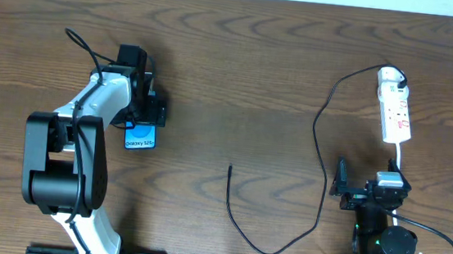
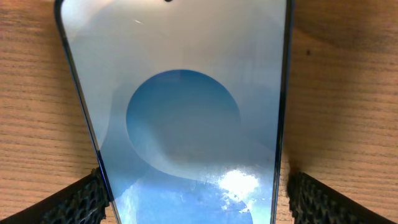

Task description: Plug charger to phone and switch on socket

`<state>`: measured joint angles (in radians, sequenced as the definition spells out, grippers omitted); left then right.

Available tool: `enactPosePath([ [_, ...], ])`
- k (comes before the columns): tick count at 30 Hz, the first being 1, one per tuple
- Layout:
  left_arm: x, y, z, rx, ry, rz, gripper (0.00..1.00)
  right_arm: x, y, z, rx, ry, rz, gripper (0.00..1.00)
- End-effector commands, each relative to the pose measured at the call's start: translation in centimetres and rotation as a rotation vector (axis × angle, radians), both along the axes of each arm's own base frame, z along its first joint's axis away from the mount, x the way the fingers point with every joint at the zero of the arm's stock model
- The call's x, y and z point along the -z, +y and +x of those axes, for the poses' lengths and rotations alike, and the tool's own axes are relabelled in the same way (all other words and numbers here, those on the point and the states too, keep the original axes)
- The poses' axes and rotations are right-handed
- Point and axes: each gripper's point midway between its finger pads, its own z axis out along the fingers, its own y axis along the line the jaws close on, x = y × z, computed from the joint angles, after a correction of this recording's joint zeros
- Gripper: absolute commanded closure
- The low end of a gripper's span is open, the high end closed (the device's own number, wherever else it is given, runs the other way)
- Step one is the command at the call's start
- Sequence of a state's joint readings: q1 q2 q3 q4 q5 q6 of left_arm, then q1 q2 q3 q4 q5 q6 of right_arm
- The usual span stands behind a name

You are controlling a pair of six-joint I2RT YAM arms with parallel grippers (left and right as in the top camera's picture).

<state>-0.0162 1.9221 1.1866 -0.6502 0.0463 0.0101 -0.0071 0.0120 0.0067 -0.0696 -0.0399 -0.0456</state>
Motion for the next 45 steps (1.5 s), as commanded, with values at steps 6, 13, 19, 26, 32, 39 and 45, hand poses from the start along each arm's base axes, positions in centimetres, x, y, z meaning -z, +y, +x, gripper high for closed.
enactPosePath([
  [6,1.52,0.57,-1.97,0.022,0.071,0.035,0.14,0.02,0.08,-0.03,-0.002,-0.001,-0.013,0.01],
  [13,1.52,0.57,-1.97,0.022,0.071,0.035,0.18,0.01,0.08,-0.03,-0.002,-0.002,-0.012,0.01],
  [19,1.52,0.57,-1.97,0.022,0.071,0.035,0.19,0.02,0.08,-0.03,-0.002,-0.001,-0.012,0.01],
  [26,1.52,0.57,-1.96,0.022,0.071,0.035,0.23,0.01,0.08,-0.03,-0.002,-0.002,-0.012,0.01],
  [32,1.52,0.58,-1.95,0.021,0.07,0.035,0.25,0.02,0.08,-0.03,-0.002,-0.001,-0.013,0.01],
  [39,1.52,0.58,-1.95,0.021,0.07,0.035,0.34,0.0,0.08,-0.03,-0.002,-0.002,-0.012,0.01],
  [45,1.52,0.57,-1.96,0.021,0.071,0.035,0.49,0.02,0.08,-0.03,-0.002,-0.001,-0.012,0.01],
])
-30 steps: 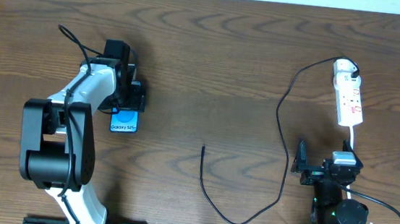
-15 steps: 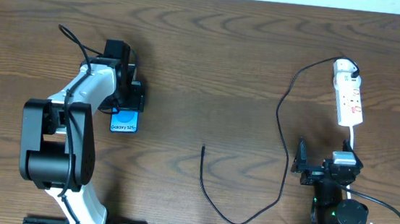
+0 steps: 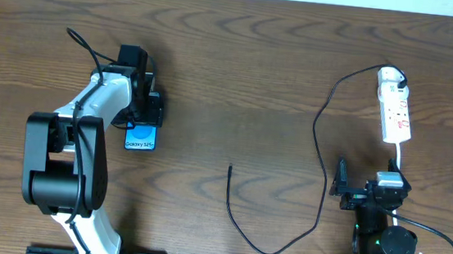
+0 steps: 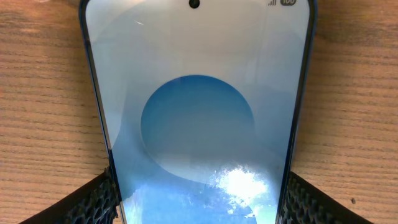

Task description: Plug charger to phone and switch on socket

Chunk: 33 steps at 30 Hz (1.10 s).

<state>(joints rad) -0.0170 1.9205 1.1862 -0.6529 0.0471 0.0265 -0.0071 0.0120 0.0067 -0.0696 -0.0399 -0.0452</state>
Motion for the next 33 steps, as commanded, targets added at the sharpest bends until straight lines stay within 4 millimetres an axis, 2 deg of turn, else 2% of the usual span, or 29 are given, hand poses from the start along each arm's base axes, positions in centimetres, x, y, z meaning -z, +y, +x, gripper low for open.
enactPosePath([
  [1,1.6,0.6,-1.9,0.004,0.069,0.034,0.52,0.0,0.1,0.0,-0.002,-0.001,-0.013,0.01],
  [5,1.6,0.6,-1.9,0.004,0.069,0.034,0.72,0.0,0.1,0.0,-0.002,-0.002,-0.013,0.01],
  [9,1.6,0.6,-1.9,0.004,0.069,0.034,0.81,0.0,0.1,0.0,-0.002,-0.002,-0.013,0.01],
  [10,1.6,0.6,-1.9,0.004,0.069,0.034,0.88,0.0,0.1,0.0,-0.002,-0.001,-0.013,0.01],
  [12,1.6,0.6,-1.9,0.004,0.068,0.034,0.92,0.0,0.1,0.0,-0.002,-0.002,-0.013,0.01],
  [18,1.3,0.6,-1.6,0.004,0.062,0.034,0.92,0.0,0.1,0.0,-0.002,-0.001,-0.013,0.01],
  [33,-3.1,0.6,0.5,0.002,-0.019,0.033,0.92,0.0,0.1,0.0,-0.002,-0.001,-0.013,0.01],
])
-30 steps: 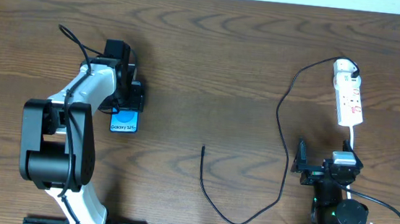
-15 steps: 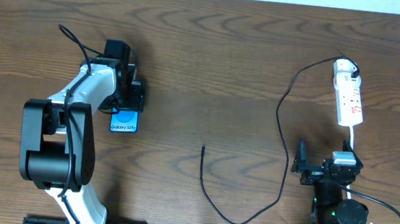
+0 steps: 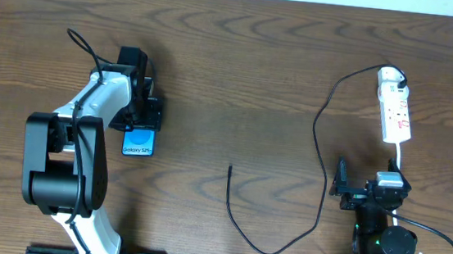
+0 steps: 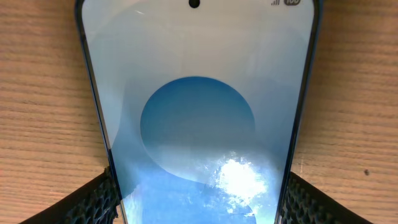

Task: Plug charger to phone and switch on socket
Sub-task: 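Lift the phone with the left gripper and raise it upright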

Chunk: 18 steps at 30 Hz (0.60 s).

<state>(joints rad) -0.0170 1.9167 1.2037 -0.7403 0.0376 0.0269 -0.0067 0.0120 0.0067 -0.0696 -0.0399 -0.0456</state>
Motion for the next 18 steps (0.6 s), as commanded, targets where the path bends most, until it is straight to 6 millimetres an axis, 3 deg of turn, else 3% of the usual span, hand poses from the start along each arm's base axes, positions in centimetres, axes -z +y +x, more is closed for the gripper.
enactPosePath([
  [1,-2.9,0.4,2.1,0.003,-0.091,0.022,0.92,0.0,0.1,0.0,-0.001,-0.001,-0.012,0.01],
  [10,-5.5,0.2,2.8,-0.034,-0.167,0.01,0.92,0.0,0.1,0.0,-0.001,-0.001,-0.012,0.01],
  [14,-6.8,-2.1,3.1,-0.016,-0.203,-0.129,0.92,0.0,0.1,0.0,-0.001,-0.001,-0.012,0.01],
  [18,-8.6,-6.2,3.4,0.024,-0.237,-0.368,0.92,0.0,0.1,0.0,-0.001,-0.001,-0.012,0.01],
])
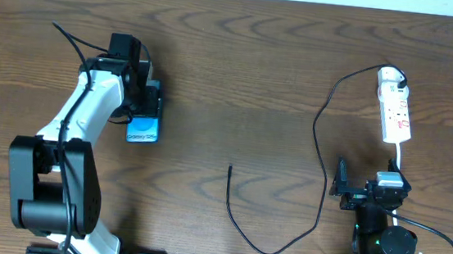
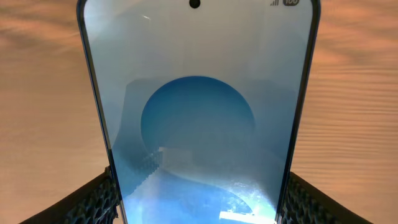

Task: Plug charger to phone and switch on socket
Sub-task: 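Lift the phone with the left gripper and raise it upright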

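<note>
A blue-screened phone (image 1: 143, 127) fills the left wrist view (image 2: 198, 112), its screen lit. My left gripper (image 1: 141, 105) is shut on it, and the black fingers (image 2: 93, 200) press its two long edges. The wood behind the phone looks blurred and distant, so the phone hangs above the table. The black charger cable (image 1: 320, 152) runs from the white power strip (image 1: 394, 105) in a loop to its free plug end (image 1: 230, 169) at mid-table. My right gripper (image 1: 340, 186) rests at the right near edge, apart from the cable; its jaw state is unclear.
The power strip lies at the far right with its white lead running down past the right arm's base (image 1: 382, 231). The cable loop spans the right half of the table. The left arm's base (image 1: 49, 185) stands at the near left.
My left gripper, still shut on the phone, has moved away from the near edge and slightly left. The phone now sits off the table, with the wood blurred behind it. The right arm is unchanged.
The left gripper first had its fingers spread beside the phone lying on the table. Then the fingers were closed against the phone's edges and stayed so. Now the phone is held above the wood. Cable, power strip and right arm stayed put throughout.
</note>
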`<state>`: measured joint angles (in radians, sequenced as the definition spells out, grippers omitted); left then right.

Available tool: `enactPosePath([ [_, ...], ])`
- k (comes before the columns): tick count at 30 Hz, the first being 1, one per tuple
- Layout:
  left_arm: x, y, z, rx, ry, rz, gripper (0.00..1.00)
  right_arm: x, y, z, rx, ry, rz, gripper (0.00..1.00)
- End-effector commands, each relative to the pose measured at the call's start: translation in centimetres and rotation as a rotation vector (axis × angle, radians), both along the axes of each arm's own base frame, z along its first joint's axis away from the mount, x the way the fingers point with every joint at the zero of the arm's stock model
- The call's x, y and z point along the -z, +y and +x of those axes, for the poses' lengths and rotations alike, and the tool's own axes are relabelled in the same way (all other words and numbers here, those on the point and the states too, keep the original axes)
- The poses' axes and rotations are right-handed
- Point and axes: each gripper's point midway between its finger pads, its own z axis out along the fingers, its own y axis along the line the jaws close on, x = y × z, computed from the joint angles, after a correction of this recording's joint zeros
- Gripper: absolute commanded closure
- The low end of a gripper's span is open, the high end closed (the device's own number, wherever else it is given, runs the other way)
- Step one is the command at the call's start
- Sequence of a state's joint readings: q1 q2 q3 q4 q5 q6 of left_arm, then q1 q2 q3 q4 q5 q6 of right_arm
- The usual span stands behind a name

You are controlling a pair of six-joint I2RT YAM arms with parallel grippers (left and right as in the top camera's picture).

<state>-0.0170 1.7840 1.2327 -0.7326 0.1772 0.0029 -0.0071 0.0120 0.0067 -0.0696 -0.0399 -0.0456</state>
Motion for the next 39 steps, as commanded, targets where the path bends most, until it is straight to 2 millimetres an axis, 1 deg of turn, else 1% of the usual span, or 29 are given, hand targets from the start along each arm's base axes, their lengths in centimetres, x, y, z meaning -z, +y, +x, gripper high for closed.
enactPosePath([
  [1,-3.6,-4.6,1.2,0.053,-0.082,-0.277,0.92,0.0,0.1,0.0,-0.002,-0.001,-0.012,0.01],
  [3,-4.9,-6.8,1.5,0.052,-0.09,-0.423,0.92,0.0,0.1,0.0,-0.002,-0.002,-0.013,0.01],
  [4,-5.2,-7.2,1.5,0.052,-0.092,-0.452,0.92,0.0,0.1,0.0,-0.002,-0.001,-0.012,0.01],
  [5,-6.2,-8.5,1.8,0.043,-0.097,-0.55,0.93,0.0,0.1,0.0,-0.002,-0.001,-0.013,0.01],
  [10,-8.8,-10.8,2.2,0.0,-0.08,-0.76,0.92,0.0,0.1,0.0,-0.002,-0.002,-0.013,0.01],
  [11,-9.7,-11.5,2.3,-0.011,-0.069,-0.826,0.92,0.0,0.1,0.0,-0.002,-0.002,-0.012,0.01],
  [15,-12.4,-13.0,2.5,-0.018,-0.039,-0.999,0.92,0.0,0.1,0.0,-0.002,-0.001,-0.012,0.01],
  [20,-15.0,-14.0,2.7,-0.043,0.024,-1.153,0.92,0.0,0.1,0.0,-0.002,-0.001,-0.012,0.01],
  [21,-15.9,-14.2,2.7,-0.061,0.059,-1.199,0.92,0.0,0.1,0.0,-0.002,-0.001,-0.013,0.01],
  [24,-16.9,-14.4,2.7,-0.102,0.127,-1.259,0.92,0.0,0.1,0.0,-0.002,-0.002,-0.013,0.01],
  [28,-17.8,-14.6,2.8,-0.16,0.202,-1.304,0.92,0.0,0.1,0.0,-0.002,-0.002,-0.012,0.01],
  [32,-18.2,-14.6,3.1,-0.239,0.277,-1.329,0.92,0.0,0.1,0.0,-0.002,-0.001,-0.012,0.01],
  [39,-19.2,-14.6,3.8,-0.327,0.345,-1.362,0.92,0.0,0.1,0.0,-0.002,-0.002,-0.012,0.01],
])
